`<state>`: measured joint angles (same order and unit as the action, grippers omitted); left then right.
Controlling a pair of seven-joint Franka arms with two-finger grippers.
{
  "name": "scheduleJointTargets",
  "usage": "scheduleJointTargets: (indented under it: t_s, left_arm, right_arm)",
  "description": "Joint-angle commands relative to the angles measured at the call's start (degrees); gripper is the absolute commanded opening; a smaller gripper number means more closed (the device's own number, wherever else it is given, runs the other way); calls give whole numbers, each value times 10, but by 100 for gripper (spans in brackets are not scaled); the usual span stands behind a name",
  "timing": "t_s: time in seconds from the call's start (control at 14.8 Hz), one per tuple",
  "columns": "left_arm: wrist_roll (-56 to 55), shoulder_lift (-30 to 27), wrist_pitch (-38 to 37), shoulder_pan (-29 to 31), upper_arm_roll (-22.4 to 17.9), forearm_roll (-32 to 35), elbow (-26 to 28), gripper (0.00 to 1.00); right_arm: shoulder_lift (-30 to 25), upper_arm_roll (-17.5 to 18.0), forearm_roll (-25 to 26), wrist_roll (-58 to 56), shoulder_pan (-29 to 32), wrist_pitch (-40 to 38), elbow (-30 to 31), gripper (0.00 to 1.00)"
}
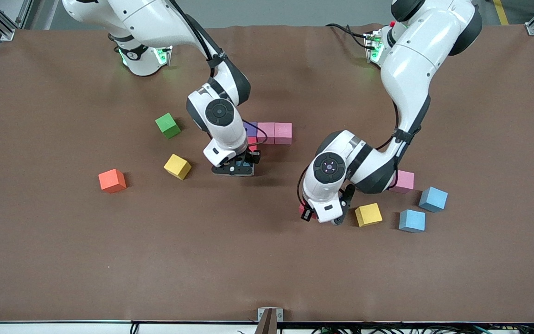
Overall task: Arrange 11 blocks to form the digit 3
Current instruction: 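Carry the blue block with the right gripper toward the red block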
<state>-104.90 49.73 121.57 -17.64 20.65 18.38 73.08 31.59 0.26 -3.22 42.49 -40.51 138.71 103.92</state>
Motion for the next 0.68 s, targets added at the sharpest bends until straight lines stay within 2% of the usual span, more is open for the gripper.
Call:
scheduleJointTargets:
  t_s: [0.0,0.61]
  left_arm:
    - [2,-9,-1,1,0,11,5,44]
    - [1,-10,-1,1,0,11,5,44]
  right_arm:
    - [1,-6,4,26,-9,5,-3,1]
    - [0,-21,19,63,-28,24,12,1]
